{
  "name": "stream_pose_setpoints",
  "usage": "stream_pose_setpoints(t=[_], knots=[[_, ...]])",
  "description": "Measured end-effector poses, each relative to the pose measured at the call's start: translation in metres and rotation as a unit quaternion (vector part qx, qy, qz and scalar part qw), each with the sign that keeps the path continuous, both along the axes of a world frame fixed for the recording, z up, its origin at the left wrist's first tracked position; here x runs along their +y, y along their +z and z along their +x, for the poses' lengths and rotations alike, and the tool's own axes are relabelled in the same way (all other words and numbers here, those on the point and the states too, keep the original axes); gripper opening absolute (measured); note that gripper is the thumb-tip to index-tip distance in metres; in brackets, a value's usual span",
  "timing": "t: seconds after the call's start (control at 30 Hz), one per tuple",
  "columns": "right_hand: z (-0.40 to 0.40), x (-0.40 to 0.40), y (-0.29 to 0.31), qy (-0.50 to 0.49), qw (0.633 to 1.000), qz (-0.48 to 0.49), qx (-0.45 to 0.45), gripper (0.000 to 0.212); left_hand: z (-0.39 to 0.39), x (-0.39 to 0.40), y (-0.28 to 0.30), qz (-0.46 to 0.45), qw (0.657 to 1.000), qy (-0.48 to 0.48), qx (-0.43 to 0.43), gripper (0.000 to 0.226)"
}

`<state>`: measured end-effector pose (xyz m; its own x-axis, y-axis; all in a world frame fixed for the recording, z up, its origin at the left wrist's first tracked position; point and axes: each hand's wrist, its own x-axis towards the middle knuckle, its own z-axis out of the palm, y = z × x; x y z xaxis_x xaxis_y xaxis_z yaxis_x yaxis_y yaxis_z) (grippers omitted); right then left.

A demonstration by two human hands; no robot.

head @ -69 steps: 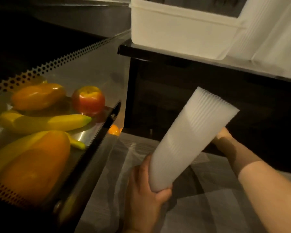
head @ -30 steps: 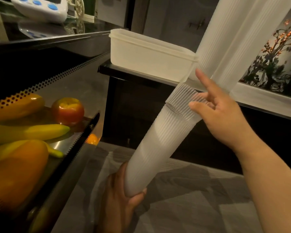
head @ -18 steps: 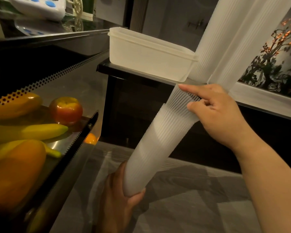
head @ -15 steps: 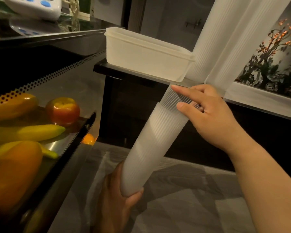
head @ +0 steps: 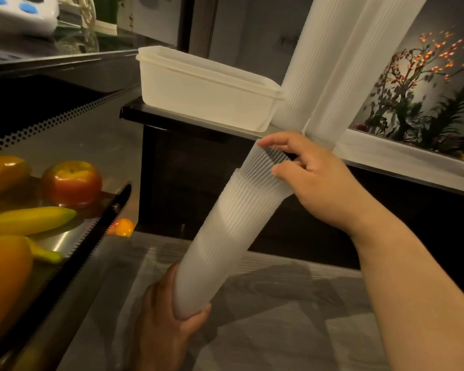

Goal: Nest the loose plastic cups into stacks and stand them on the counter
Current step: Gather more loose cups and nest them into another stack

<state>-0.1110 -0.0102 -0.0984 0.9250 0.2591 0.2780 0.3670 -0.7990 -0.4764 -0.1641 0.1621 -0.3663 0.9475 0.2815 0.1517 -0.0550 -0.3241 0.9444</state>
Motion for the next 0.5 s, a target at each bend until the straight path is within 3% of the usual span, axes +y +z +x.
stream_pose_setpoints(t=[0.17,0.3,0.5], knots=[[0.005,0.009,-0.012,0.011,1.0,-0.018,-0.002,0.036,0.001,-0.003,0.002,-0.007,1.0,0.019,-0.016,0.104],[0.009,0.014,-0.019,0.012,0.999,-0.041,0.0,0.059,0.002,-0.004,0.001,-0.008,0.999,0.034,-0.023,0.105],[0.017,0.008,-0.014,-0.004,0.999,-0.052,-0.01,0.046,0.002,-0.005,-0.003,-0.006,0.999,0.03,-0.016,0.1]])
